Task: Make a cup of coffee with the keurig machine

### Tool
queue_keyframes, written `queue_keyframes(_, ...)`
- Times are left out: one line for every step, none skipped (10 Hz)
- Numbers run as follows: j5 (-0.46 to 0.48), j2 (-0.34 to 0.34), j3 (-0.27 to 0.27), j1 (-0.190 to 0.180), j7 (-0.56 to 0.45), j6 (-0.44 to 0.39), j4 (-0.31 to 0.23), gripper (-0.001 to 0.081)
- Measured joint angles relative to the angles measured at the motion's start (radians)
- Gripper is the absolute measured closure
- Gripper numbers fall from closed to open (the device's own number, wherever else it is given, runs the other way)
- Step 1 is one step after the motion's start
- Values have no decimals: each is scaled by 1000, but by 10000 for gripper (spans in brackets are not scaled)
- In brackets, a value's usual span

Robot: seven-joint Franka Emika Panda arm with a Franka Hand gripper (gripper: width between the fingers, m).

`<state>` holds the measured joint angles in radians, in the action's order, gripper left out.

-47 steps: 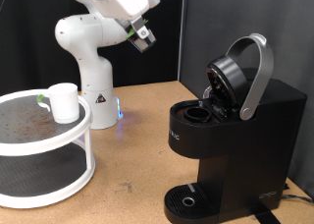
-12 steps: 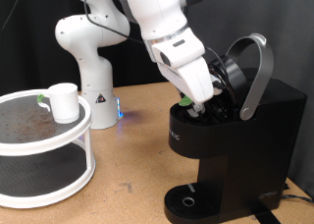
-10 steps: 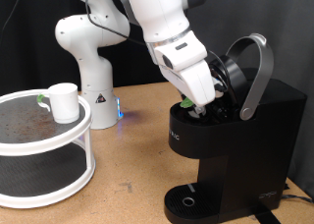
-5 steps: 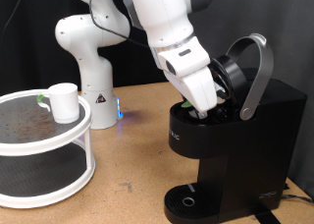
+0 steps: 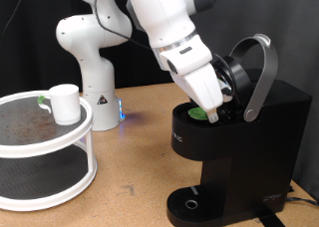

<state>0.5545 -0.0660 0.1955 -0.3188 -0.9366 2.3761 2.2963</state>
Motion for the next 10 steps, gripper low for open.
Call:
queue_keyframes(25, -5, 2, 0, -21, -8, -3, 7)
queue_keyframes(39, -15, 7, 2, -44, -42, -8, 0)
queue_keyframes(41, -30, 15, 6, -64, -87, -15, 0)
queue_keyframes(40, -51, 23, 11, -74, -112, -17, -1)
queue_keyframes(37, -73, 32, 17, -76, -120, -16, -1)
queue_keyframes(36, -96, 35, 24, -76, -120, -7, -1)
queue_keyframes(36, -92, 34, 24, -76, -122, -6, -1)
queue_keyframes(53, -93, 38, 24, -95, -122, -6, -1)
queue_keyframes(96, -101, 51, 24, -130, -128, -7, -1)
queue_keyframes(131, -117, 68, 26, -151, -142, -12, -1)
